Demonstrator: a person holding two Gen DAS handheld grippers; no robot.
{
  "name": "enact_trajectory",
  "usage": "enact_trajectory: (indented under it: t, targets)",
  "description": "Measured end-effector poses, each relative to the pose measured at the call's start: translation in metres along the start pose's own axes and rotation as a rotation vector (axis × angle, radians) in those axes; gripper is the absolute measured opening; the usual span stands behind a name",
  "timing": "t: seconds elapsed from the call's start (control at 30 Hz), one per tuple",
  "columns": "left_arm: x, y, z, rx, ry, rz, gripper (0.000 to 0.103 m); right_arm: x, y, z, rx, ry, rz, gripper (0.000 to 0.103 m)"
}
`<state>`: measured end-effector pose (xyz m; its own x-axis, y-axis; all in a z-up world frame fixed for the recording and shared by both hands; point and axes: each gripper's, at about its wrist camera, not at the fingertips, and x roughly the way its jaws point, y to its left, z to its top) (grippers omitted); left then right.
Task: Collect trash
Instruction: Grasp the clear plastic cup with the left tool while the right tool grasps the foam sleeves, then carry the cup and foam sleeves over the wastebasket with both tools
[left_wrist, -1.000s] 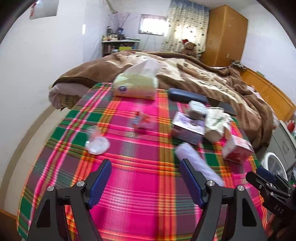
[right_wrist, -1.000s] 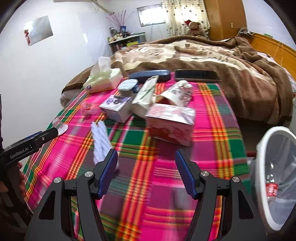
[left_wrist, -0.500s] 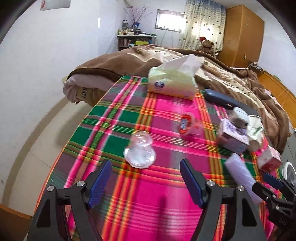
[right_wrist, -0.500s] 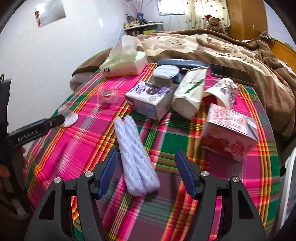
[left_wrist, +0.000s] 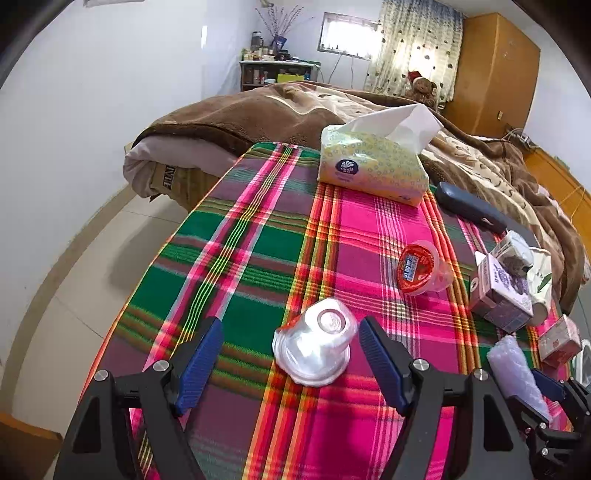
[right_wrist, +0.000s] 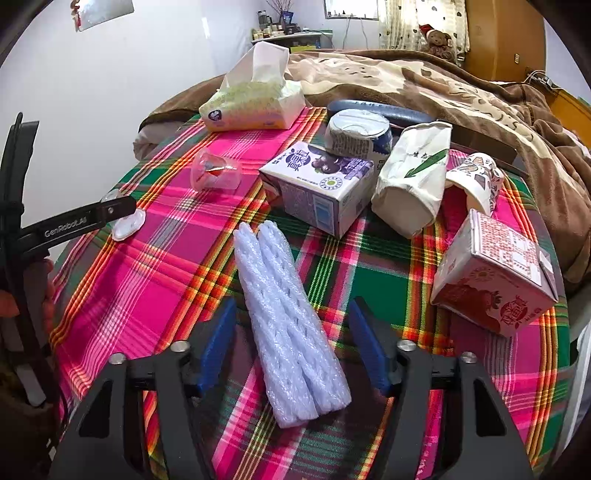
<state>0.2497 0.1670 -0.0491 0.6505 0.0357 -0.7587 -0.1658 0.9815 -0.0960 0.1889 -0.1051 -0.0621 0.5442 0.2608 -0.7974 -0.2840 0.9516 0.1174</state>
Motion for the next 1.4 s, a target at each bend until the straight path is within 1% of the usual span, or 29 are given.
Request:
enact_trajectory:
  t: [0.07,0.1,0.17,0.23,0.3,0.43,0.53,0.57,0.9,1.1,1.4]
  targets:
    - [0.004,-0.002,0.001,0.012,-0.001,-0.003,0.073,-0.001,0.001,-0.001,-0.008,-0.003,-0.016,0.047]
    - [0.005,-0.002,0.001,0.008,0.004,-0.004,0.068,-0.001,0.001,-0.001,-0.008,-0.004,-0.018,0.043]
    - [0.007,-0.003,0.000,0.006,0.009,-0.014,0.065,-0.001,0.000,-0.001,-0.006,-0.004,-0.018,0.039]
    - [0.010,-0.003,0.000,0.014,0.019,0.003,0.059,-0.001,0.000,-0.001,-0.004,-0.006,-0.026,0.033]
    - [0.011,-0.002,-0.001,0.008,0.022,0.000,0.051,-0.002,0.000,-0.002,0.002,-0.008,-0.024,0.029]
    - [0.011,-0.005,-0.001,0.023,0.024,-0.009,0.040,-0.002,-0.002,-0.002,0.015,-0.012,-0.022,0.026]
    - [0.009,-0.007,-0.002,0.034,0.023,-0.013,0.039,-0.003,-0.003,-0.003,0.025,-0.016,-0.022,0.025]
    - [0.009,-0.007,-0.003,0.034,0.022,-0.016,0.034,-0.004,-0.003,-0.003,0.028,-0.018,-0.022,0.025]
    - [-0.005,-0.016,-0.007,0.064,0.006,-0.033,0.035,-0.014,-0.007,-0.004,0.056,-0.054,-0.023,0.025]
    - [-0.023,-0.025,-0.013,0.077,-0.008,-0.056,0.035,-0.024,-0.009,-0.006,0.073,-0.079,-0.023,0.025]
    - [-0.047,-0.051,-0.026,0.124,-0.022,-0.100,0.035,-0.048,-0.021,-0.012,0.107,-0.130,-0.035,0.025]
